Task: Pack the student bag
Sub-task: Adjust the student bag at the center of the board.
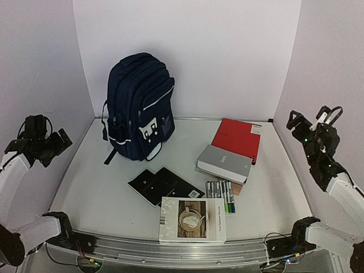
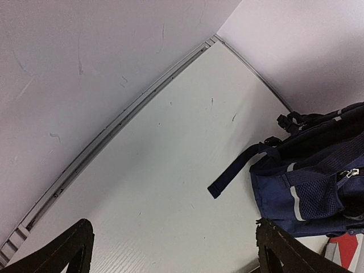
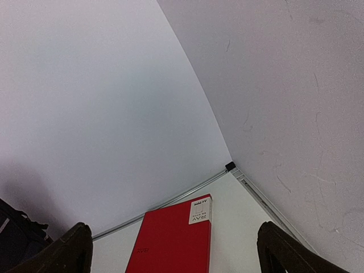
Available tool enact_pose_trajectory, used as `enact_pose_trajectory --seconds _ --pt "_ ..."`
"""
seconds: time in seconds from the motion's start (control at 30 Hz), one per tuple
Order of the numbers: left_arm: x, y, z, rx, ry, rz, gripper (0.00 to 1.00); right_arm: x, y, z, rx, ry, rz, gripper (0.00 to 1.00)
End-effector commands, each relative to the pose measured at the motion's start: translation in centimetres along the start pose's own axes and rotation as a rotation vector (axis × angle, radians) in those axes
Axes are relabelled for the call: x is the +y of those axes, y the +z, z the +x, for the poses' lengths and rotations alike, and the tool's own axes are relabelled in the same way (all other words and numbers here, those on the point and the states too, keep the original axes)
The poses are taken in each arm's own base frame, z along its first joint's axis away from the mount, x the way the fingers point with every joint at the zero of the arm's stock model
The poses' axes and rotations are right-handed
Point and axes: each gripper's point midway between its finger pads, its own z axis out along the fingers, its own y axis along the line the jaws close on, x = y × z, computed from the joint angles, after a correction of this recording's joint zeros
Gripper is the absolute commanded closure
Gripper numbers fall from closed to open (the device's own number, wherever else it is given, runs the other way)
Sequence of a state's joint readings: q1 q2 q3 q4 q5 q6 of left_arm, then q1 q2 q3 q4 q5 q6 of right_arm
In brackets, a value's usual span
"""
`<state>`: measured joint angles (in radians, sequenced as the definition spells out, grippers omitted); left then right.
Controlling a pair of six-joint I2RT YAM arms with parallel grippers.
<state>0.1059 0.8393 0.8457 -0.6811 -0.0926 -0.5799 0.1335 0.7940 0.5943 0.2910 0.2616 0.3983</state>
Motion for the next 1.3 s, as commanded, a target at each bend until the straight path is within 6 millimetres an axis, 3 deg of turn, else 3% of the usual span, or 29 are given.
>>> enact_pose_trajectory --seconds 0.0,0.2,0.3,0.47,0.67,0.77,0.97,1.27 --pt "-1.2 -1.0 -1.2 0.012 0.027 0.023 0.00 1.9 0.2 -1.7 -0.002 0.024 -0.059 0.02" --pt "-8.4 -1.0 -0.9 0.142 0.103 0.350 0.00 3.6 0.7 -0.3 0.074 0.004 -0.143 0.02" --pt "-12.1 -0.8 0.5 0.179 0.192 0.443 0.00 4.9 1.5 1.7 0.160 -0.010 -0.214 0.02" --pt "-20.1 -1.7 4.9 0.211 0.389 0.606 0.00 7.6 2.7 5.6 0.331 -0.018 -0.347 0.02" --pt "-26.5 -2.2 7.5 0.183 0.508 0.726 0.00 9.1 2.9 8.7 0.421 -0.028 -0.391 0.02" --pt "-27.9 -1.3 7.8 0.142 0.547 0.696 0.02 9.6 2.8 9.5 0.440 -0.027 -0.399 0.02" --pt "-28.1 0.8 6.2 0.066 0.554 0.580 0.25 11.3 2.4 10.6 0.463 -0.022 -0.438 0.02" --pt "-28.5 2.9 6.5 0.069 0.608 0.521 0.32 15.0 1.5 12.4 0.492 -0.035 -0.497 0.02"
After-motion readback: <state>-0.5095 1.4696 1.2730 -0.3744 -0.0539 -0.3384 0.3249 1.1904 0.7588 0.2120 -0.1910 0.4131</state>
